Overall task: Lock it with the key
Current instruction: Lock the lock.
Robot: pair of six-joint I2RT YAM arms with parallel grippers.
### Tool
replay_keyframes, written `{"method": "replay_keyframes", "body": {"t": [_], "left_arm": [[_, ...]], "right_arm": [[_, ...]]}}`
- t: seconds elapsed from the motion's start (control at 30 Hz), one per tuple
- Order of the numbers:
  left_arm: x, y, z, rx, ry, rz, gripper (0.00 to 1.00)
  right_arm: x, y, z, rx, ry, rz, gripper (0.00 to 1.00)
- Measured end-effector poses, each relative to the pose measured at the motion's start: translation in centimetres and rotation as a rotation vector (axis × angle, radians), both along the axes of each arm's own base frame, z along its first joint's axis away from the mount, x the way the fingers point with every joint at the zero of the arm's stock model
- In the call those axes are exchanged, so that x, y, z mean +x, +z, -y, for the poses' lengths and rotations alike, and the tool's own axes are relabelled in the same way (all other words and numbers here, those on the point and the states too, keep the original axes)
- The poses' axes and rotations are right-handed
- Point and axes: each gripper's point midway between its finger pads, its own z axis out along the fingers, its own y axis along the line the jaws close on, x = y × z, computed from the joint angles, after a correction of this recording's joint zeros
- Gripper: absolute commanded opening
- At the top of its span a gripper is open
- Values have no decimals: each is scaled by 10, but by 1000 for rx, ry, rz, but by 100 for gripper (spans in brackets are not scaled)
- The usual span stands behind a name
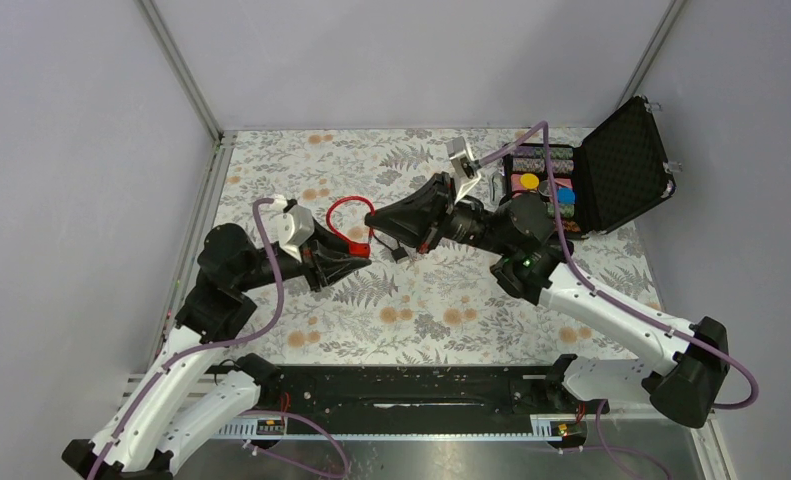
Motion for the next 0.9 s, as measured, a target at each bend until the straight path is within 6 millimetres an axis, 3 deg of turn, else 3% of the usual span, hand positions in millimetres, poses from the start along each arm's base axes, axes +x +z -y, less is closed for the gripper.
{"method": "replay_keyframes", "body": {"t": [0.33,0.9], "left_arm": [[-9,8,1,-20,-35,53,0],[-17,8,-1,-37,-57,65,0]], "right_arm": [[-19,-3,-10,-19,30,94,0],[-11,-29,-18,-99,-12,119,0]]}}
